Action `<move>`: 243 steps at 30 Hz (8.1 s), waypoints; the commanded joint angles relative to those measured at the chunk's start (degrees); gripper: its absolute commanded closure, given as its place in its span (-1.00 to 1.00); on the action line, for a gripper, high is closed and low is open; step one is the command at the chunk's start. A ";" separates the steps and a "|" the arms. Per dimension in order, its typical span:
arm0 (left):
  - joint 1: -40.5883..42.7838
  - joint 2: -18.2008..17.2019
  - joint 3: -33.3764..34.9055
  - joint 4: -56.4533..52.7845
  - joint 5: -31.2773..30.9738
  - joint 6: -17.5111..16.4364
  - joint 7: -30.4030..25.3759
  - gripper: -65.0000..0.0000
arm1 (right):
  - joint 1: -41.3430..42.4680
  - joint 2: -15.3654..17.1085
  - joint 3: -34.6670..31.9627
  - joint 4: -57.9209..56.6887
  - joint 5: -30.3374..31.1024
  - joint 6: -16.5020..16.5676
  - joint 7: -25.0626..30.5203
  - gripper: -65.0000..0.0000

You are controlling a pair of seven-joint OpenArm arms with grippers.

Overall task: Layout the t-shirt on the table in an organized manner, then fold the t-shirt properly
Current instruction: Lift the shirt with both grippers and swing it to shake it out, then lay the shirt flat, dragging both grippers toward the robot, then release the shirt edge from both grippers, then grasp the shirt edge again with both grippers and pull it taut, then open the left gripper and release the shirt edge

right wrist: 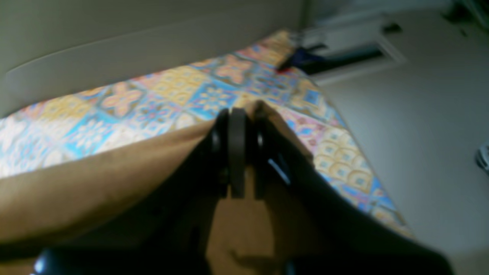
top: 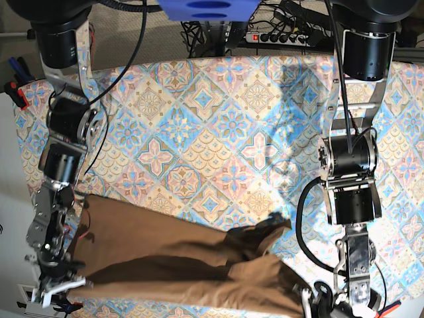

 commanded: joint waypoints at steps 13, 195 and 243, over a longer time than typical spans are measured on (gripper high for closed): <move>-6.87 -0.67 -0.04 1.20 0.30 4.12 -2.52 1.00 | 7.38 0.46 0.35 7.01 0.60 0.34 3.05 1.00; 69.79 -1.64 -1.88 52.28 10.94 -4.19 27.02 1.00 | -59.88 -16.07 19.16 49.39 7.90 0.43 2.96 1.00; 59.15 1.61 -0.57 42.78 17.89 -4.19 27.90 1.00 | -46.16 -11.24 15.56 24.33 0.95 0.43 4.37 1.00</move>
